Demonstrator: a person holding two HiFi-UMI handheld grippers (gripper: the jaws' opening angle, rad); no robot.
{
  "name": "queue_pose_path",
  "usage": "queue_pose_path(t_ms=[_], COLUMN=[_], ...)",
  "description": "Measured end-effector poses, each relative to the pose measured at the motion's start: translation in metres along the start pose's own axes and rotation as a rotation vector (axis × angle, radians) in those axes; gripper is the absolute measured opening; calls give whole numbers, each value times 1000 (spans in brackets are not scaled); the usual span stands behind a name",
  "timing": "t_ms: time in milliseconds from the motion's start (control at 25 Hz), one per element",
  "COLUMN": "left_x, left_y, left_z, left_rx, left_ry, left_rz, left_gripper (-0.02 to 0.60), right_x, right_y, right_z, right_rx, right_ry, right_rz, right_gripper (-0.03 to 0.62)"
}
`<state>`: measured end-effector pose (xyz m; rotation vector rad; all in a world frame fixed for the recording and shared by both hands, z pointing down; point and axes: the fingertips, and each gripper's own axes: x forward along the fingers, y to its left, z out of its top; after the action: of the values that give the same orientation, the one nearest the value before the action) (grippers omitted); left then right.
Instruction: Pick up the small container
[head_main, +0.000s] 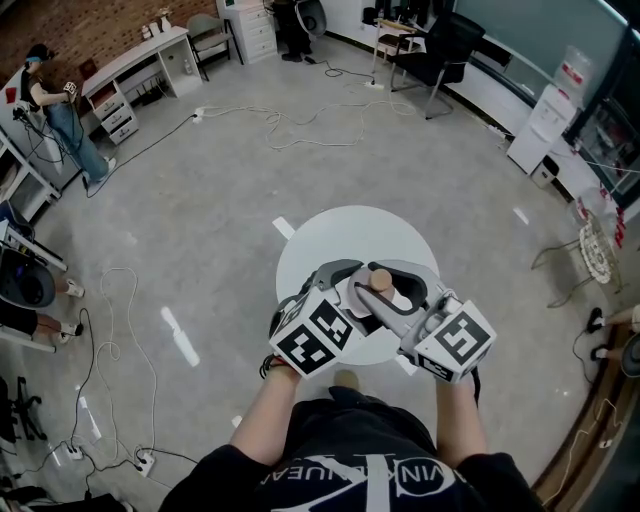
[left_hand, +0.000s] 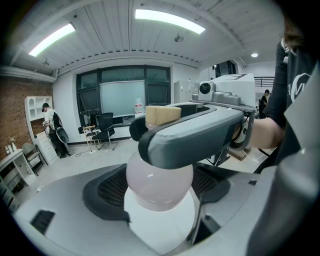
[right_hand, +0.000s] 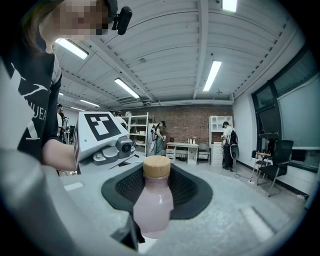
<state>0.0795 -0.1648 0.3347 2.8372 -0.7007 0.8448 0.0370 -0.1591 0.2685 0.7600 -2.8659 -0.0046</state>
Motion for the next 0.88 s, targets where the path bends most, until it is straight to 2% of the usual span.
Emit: queue_pose_path(t_ms=[880], left_x=[22], left_y=[20], left_z=[7], left_rx=[-36], left_ry=[10], left_rz=[34], left_gripper=[354], right_x=[6], right_y=[-28], right_z=[-3], right_rx=[1], right_ry=[-5], right_rz=[54], right_gripper=[137])
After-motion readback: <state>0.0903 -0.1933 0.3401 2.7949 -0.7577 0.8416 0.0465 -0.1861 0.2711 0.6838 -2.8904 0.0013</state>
